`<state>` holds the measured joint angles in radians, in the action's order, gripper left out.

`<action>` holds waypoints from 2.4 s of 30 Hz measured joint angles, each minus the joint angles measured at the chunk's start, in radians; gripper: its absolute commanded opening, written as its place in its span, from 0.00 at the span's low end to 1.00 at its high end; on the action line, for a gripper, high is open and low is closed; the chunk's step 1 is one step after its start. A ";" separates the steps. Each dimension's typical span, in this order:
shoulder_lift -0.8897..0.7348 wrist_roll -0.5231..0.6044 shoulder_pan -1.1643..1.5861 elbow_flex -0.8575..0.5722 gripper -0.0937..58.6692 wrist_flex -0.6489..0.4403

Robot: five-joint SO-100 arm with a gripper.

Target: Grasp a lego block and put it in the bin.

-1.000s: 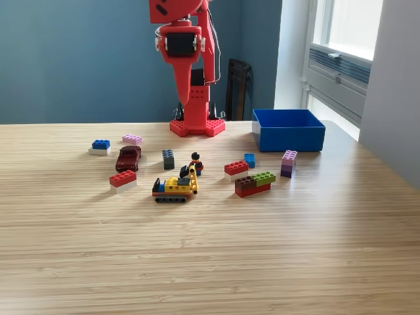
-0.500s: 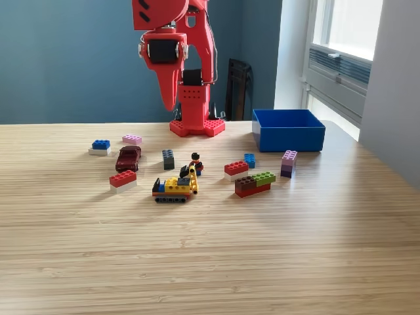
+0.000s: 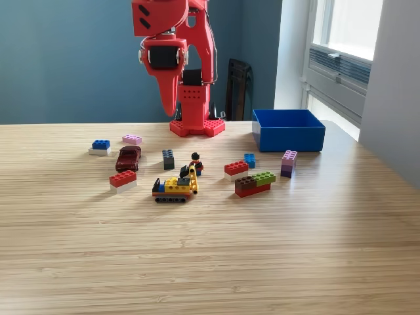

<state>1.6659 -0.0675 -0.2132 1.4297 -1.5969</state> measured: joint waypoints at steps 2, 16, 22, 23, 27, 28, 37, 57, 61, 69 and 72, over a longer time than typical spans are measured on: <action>0.000 0.002 -0.002 0.006 0.00 0.006; 0.000 -0.052 0.049 0.064 0.01 0.014; 0.000 -0.149 0.152 0.103 0.05 0.014; 0.000 -0.161 0.172 0.103 0.07 0.014; 0.000 -0.187 0.259 0.137 0.16 0.055; 0.000 -0.192 0.282 0.152 0.18 0.071; 0.000 -0.242 0.434 0.232 0.37 0.140; 0.000 -0.430 0.410 0.456 0.41 0.405; 0.000 -0.442 0.408 0.486 0.44 0.463; 0.000 -0.445 0.408 0.549 0.46 0.571; 0.000 -0.436 0.408 0.557 0.46 0.598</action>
<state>1.6659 -0.5031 0.1948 1.9865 -0.9986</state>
